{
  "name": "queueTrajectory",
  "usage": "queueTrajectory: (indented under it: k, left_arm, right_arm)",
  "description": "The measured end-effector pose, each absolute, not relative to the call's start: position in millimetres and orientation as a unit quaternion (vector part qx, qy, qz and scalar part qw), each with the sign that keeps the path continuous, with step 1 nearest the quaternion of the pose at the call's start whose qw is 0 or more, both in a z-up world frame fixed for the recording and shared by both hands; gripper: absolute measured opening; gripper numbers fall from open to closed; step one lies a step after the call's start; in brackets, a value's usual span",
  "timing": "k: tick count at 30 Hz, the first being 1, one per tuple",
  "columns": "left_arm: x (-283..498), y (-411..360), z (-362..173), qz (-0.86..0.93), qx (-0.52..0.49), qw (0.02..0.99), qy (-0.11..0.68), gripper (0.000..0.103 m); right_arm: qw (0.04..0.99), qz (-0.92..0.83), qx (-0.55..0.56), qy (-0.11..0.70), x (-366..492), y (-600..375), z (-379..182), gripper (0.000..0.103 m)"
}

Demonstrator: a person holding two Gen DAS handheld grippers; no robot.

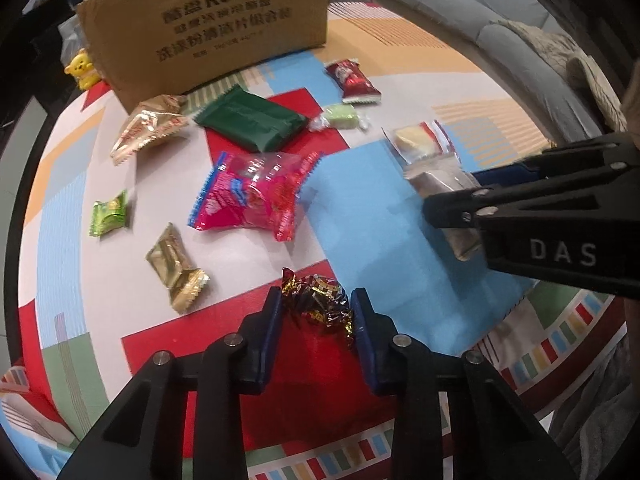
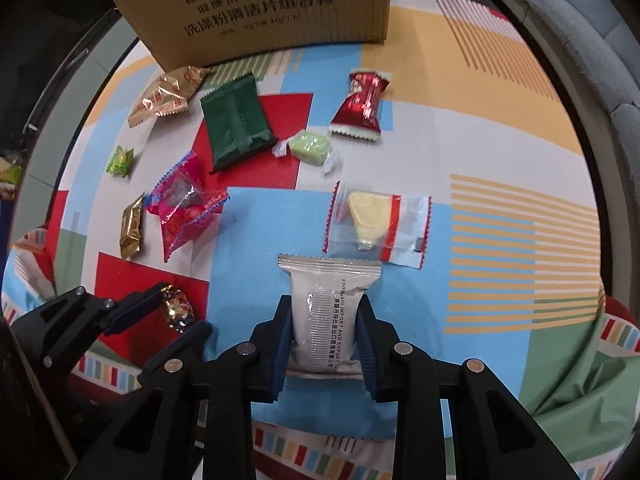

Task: Organize snacks
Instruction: 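Grasp the gold-wrapped candy with the left tool while the right tool grasps the white pastry packet, then carry the gold candy and white packet with both tools over the cardboard box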

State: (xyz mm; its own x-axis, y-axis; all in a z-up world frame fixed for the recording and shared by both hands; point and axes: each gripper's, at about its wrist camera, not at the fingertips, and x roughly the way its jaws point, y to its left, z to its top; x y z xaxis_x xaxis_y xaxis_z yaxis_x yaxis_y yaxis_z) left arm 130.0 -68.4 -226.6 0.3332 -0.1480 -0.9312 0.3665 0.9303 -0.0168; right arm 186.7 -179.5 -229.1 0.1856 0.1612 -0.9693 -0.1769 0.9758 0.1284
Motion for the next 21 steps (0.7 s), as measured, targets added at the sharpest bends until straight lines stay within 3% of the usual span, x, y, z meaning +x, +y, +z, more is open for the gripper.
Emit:
queueTrajectory:
  k: [21]
  left_arm:
    - [127,-52,-194,-0.119,0.087,0.833,0.533,0.034]
  right_arm:
    - [0.795,0.117,-0.027,0.594,166,-179,-186,0.031]
